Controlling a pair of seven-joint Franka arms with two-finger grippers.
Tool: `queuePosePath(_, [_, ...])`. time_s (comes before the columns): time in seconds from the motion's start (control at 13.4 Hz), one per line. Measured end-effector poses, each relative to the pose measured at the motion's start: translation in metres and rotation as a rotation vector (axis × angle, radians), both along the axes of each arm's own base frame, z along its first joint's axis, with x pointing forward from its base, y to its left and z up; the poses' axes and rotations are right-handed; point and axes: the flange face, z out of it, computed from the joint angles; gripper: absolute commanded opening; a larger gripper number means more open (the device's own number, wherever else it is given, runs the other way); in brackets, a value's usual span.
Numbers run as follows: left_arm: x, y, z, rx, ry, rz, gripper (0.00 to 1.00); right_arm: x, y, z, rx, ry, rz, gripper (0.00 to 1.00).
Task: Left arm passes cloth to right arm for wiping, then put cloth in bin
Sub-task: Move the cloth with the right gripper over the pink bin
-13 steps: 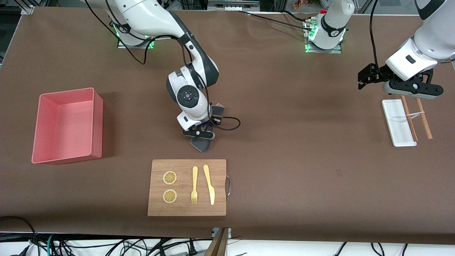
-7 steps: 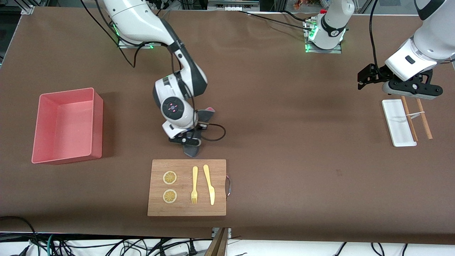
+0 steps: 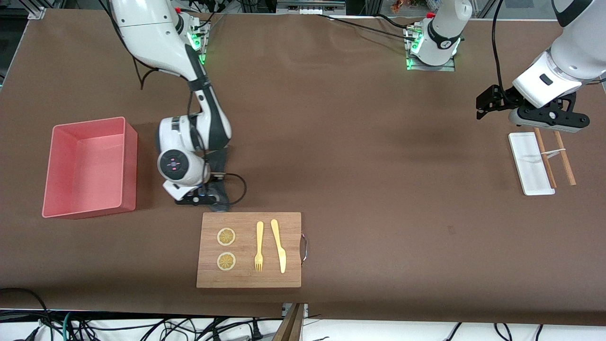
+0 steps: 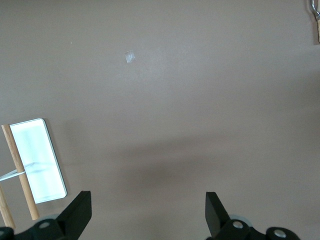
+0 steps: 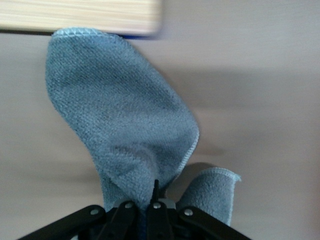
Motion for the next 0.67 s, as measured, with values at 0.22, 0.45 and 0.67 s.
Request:
queuePosePath(0.22, [0.0,0.0,0.0,0.0,0.0,0.0,1.0,0.007,-0.067,0.006,0.0,0.019,0.074,0.0])
queuePosePath(0.45, [0.0,0.0,0.0,0.0,0.0,0.001,1.0,0.011,-0.137,0.003,0.028,0.045,0.114,0.0])
queuePosePath(0.67, [-0.001,0.0,-0.001,0.001,0.011,0.001,1.0,0.016,-0.151,0.038,0.073,0.062,0.111,0.0])
